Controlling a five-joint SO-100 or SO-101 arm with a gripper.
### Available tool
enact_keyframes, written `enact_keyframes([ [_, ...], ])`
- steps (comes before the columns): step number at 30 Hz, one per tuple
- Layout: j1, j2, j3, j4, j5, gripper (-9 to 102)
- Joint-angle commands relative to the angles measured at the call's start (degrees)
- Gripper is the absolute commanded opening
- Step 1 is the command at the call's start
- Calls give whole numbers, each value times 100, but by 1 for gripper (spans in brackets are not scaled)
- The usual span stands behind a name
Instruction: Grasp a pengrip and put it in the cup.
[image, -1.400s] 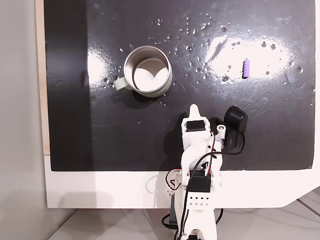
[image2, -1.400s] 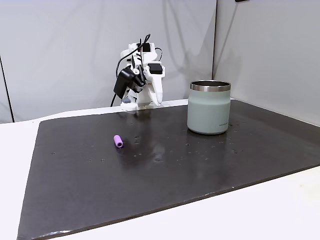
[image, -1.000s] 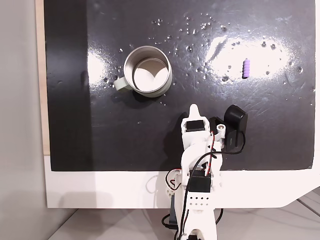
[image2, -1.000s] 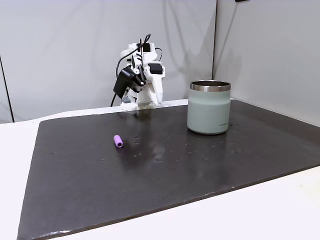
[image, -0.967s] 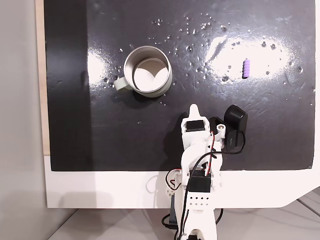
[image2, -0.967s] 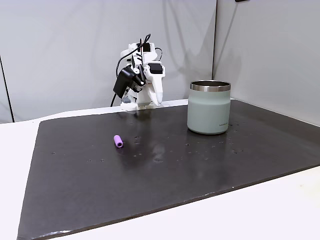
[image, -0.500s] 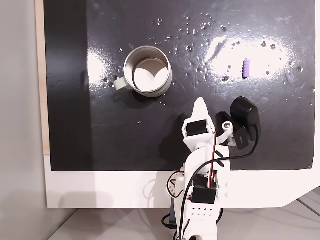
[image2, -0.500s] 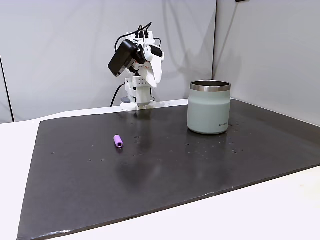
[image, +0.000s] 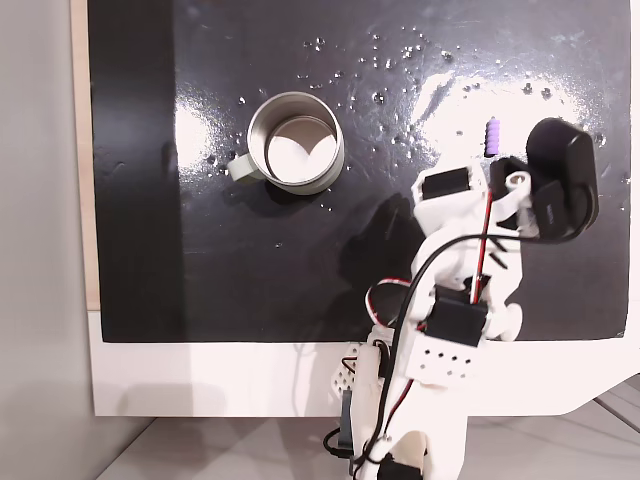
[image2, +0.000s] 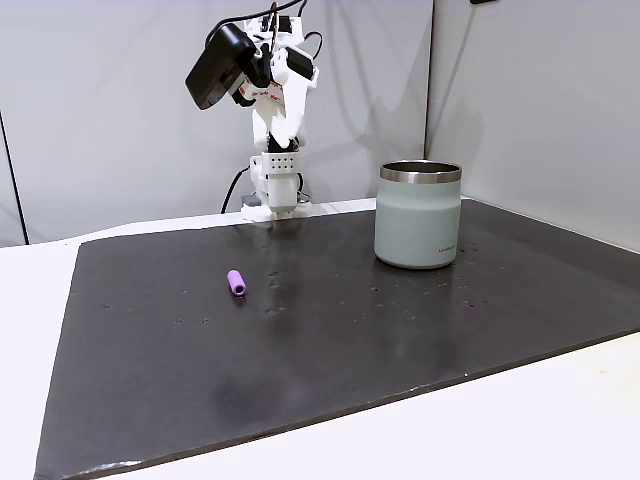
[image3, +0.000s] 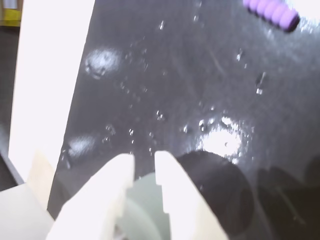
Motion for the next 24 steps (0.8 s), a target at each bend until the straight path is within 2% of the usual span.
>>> enact_keyframes([
  [1, 220, -1187, -1354, -35, -483, 0],
  [10, 536, -3164, -2944, -18, -1626, 0],
  [24, 896, -4975, -4140, 26, -2936, 1],
])
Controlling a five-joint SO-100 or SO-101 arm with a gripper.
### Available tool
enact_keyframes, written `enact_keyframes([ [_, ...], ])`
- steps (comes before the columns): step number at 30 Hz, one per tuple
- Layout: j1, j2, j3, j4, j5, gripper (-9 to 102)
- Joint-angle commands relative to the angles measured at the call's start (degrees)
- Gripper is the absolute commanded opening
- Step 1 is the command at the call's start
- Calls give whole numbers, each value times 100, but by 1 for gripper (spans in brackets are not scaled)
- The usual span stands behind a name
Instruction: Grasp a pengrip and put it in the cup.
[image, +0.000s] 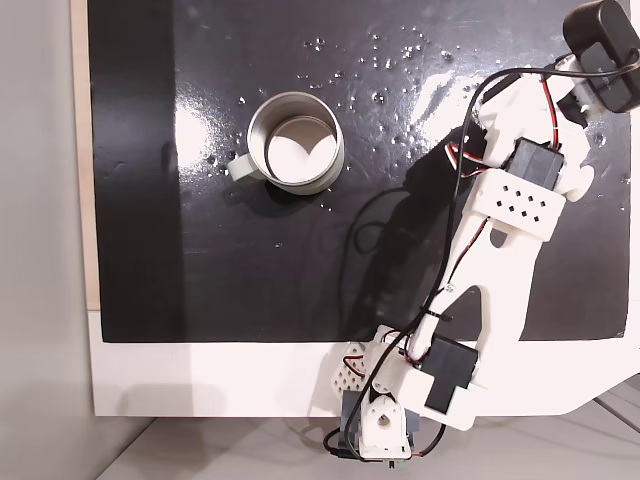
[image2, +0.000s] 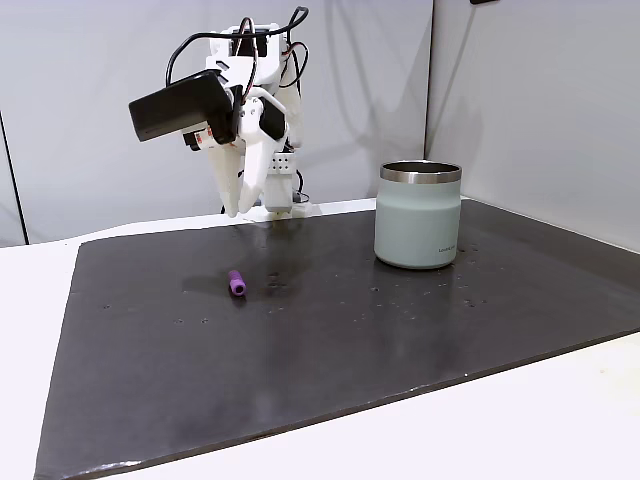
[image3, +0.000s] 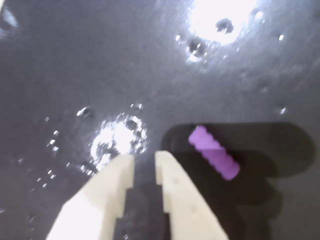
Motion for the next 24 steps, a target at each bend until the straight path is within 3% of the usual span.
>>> enact_keyframes([
  [1, 132, -202, -589, 44, -439, 1],
  [13, 404, -694, -773, 1134, -2276, 20],
  [24, 457, -1310, -782, 1635, -3357, 21],
])
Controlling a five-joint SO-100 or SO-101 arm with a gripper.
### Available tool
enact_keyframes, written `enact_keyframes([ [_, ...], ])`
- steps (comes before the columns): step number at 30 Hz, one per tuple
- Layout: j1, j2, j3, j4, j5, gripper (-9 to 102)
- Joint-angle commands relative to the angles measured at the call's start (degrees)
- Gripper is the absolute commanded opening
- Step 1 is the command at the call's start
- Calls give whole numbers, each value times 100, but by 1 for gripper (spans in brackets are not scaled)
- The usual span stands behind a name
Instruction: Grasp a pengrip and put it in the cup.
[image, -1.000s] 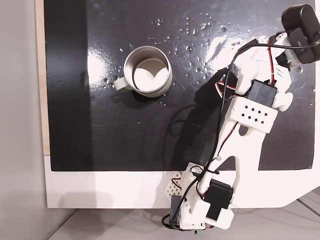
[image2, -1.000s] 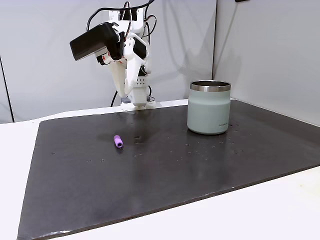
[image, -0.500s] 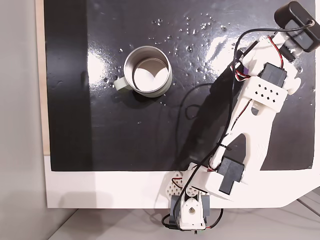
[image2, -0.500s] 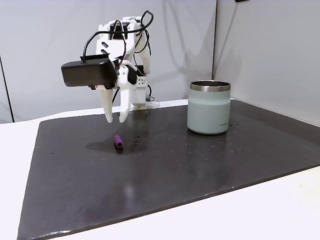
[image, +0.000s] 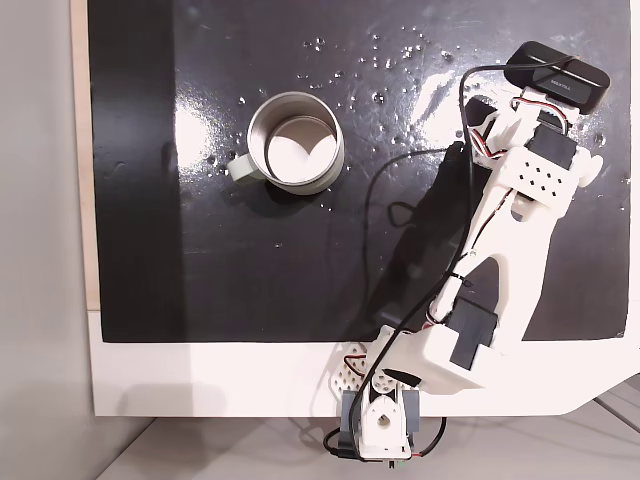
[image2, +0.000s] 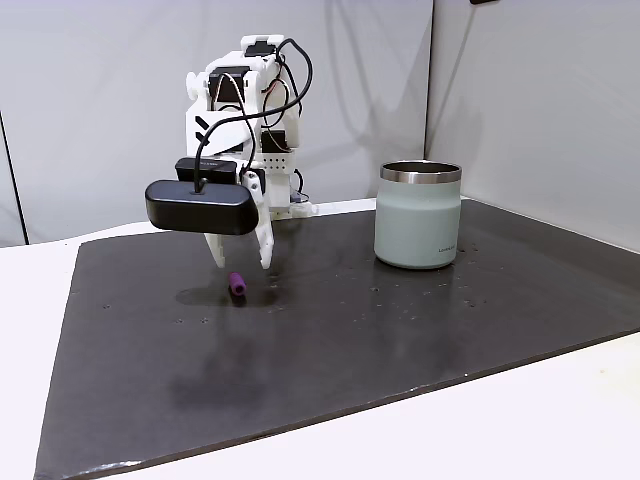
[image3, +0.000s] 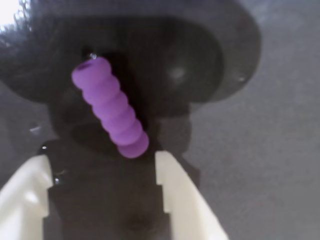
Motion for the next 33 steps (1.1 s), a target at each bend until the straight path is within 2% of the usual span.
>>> enact_keyframes([
  [1, 26, 0, -352, 44, -211, 21],
  [13, -97, -896, -1037, -35, -316, 18],
  [17, -114, -1283, -1608, 246, -308, 15],
  [21, -105, -1397, -1749, 334, -299, 1],
  [30, -70, -1257, -1758, 738, -308, 0],
  [33, -97, -1134, -2188, 1318, -246, 0],
])
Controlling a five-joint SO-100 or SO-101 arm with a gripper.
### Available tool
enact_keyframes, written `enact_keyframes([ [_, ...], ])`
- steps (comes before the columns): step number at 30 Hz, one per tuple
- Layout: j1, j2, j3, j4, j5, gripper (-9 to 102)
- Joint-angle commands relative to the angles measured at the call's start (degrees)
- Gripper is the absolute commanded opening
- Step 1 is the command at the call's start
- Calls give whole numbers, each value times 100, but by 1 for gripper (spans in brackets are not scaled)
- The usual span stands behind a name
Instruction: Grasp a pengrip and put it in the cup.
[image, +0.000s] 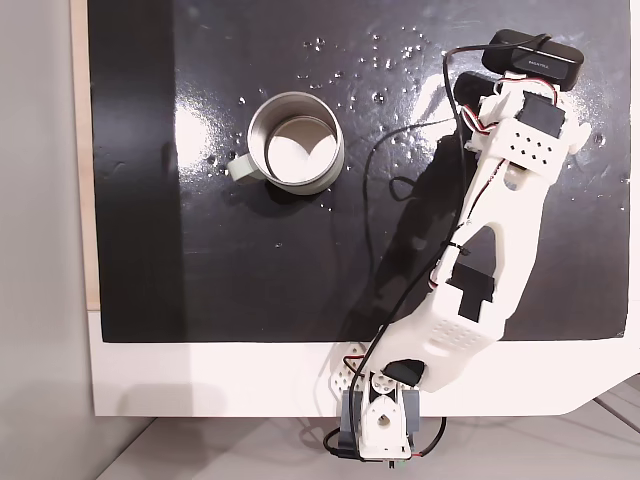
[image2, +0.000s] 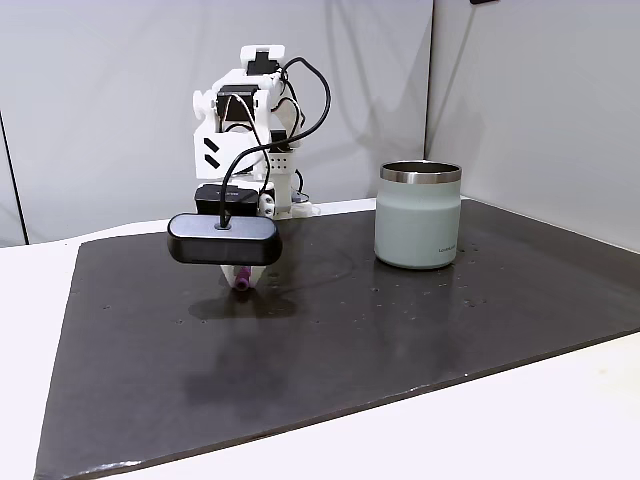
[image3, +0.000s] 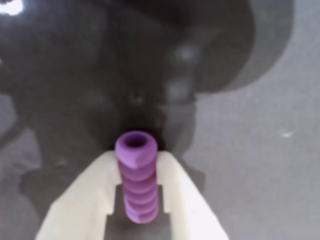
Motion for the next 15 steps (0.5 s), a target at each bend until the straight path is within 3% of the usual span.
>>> enact_keyframes([
  [1, -18, 281, -826, 791, 132, 0],
  [9, -439, 193, -2813, 2514, 773, 0],
  [15, -923, 1257, -2285, 2619, 1485, 0],
])
